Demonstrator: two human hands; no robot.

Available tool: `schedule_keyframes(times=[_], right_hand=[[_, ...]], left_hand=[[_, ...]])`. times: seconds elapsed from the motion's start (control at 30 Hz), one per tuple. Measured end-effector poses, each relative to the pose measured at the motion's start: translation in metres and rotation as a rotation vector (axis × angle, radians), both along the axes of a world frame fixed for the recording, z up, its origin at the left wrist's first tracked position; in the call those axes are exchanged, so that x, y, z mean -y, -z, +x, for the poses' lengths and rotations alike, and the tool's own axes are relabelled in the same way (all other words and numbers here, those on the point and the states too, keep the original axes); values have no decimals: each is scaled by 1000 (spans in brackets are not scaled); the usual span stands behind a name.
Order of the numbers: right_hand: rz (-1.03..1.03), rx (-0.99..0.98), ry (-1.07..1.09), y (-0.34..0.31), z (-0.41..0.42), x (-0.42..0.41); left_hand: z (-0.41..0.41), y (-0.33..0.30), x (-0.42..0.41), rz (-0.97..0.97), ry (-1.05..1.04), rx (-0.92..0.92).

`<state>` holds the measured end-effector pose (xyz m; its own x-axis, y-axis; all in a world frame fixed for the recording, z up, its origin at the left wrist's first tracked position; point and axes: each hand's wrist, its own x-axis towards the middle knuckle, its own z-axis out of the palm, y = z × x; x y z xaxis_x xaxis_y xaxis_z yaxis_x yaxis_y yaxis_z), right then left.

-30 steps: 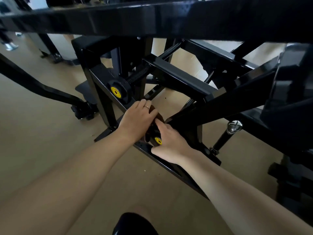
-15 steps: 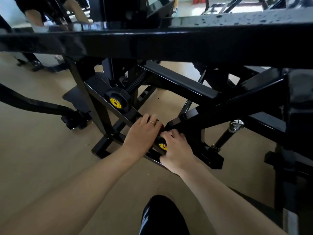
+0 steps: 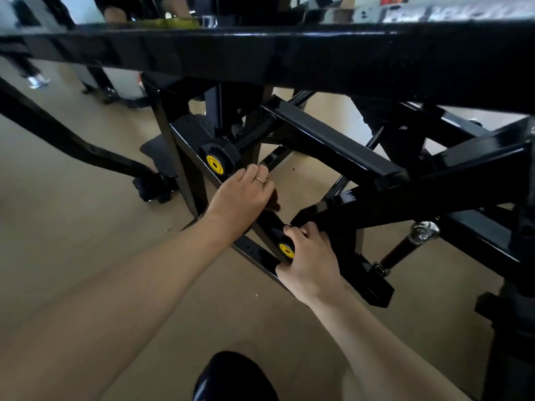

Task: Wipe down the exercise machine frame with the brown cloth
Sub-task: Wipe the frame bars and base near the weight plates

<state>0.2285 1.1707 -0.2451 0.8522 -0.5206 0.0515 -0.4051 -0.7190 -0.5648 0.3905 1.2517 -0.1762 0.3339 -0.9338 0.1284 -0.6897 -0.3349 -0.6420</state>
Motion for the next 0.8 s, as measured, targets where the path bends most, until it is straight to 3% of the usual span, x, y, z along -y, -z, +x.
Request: schedule_keyframes(times=[0.13,0.27,0.37,0.6,0.7,0.8], right_hand=[[19,9,-12,5,-2,6],[-1,38,-31,6,-6,8],[-13,69,-53,5,-6,10],[65,45,-33,-7,7,14],[95,49,-27,-9,3,16],[163,21,20,-15,9,12]], left_hand=[[-15,11,-6,-92,-89,-113],[-23,12,-10,-63,-95,-157],[-21,-10,-11,-7,-46,-88],[-11,-57,-20,-169,13,-46],[-2,-79,-15,-395,-175,-127],[27,-102,-29,-664,-344,-322]])
